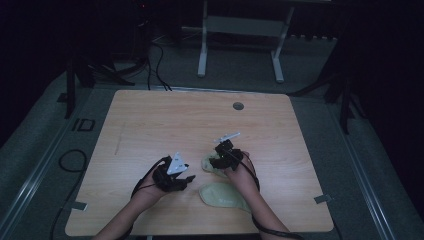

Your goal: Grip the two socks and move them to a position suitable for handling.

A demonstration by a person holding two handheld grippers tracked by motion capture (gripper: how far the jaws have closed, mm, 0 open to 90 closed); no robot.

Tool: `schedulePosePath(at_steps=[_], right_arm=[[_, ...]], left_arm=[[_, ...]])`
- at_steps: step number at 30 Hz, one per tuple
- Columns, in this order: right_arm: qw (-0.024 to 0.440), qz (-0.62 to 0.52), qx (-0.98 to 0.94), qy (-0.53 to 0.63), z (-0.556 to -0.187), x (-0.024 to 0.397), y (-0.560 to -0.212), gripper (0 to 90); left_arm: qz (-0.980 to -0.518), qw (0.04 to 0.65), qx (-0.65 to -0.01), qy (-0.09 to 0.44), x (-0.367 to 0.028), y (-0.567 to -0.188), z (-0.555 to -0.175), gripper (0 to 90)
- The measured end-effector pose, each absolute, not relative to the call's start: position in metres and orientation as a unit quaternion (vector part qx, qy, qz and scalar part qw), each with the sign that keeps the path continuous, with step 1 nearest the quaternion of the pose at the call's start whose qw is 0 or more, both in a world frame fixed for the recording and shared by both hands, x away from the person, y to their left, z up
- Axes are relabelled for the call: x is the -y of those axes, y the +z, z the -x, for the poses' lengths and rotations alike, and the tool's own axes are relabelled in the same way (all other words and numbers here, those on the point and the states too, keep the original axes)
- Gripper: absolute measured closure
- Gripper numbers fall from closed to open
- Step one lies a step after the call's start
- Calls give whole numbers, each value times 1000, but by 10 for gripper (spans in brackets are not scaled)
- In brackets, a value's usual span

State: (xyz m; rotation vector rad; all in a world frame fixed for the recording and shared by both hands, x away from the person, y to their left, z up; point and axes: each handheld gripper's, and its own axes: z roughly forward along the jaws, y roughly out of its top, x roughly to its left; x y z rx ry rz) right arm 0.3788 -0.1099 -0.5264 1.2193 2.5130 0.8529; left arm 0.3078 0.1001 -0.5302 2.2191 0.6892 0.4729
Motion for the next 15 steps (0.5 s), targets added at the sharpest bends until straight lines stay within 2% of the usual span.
schedulePosePath(at_steps=[2,5,8,11,15], right_arm=[[115,-414,-853,295,-378,111,-524,613],[113,-409,-857,293,-378,110,-525,621],[112,-408,-861,284,-380,106,-530,604],[105,-407,-864,276,-380,105,-536,602],[103,-403,-871,263,-379,106,-544,645]], left_arm=[[-867,380,-268,180,-95,-528,-318,754],[-870,382,-263,165,-81,-528,-335,853],[-878,372,-257,157,-66,-534,-347,891],[-887,353,-254,153,-57,-544,-356,891],[-899,322,-259,147,-49,-558,-367,891]])
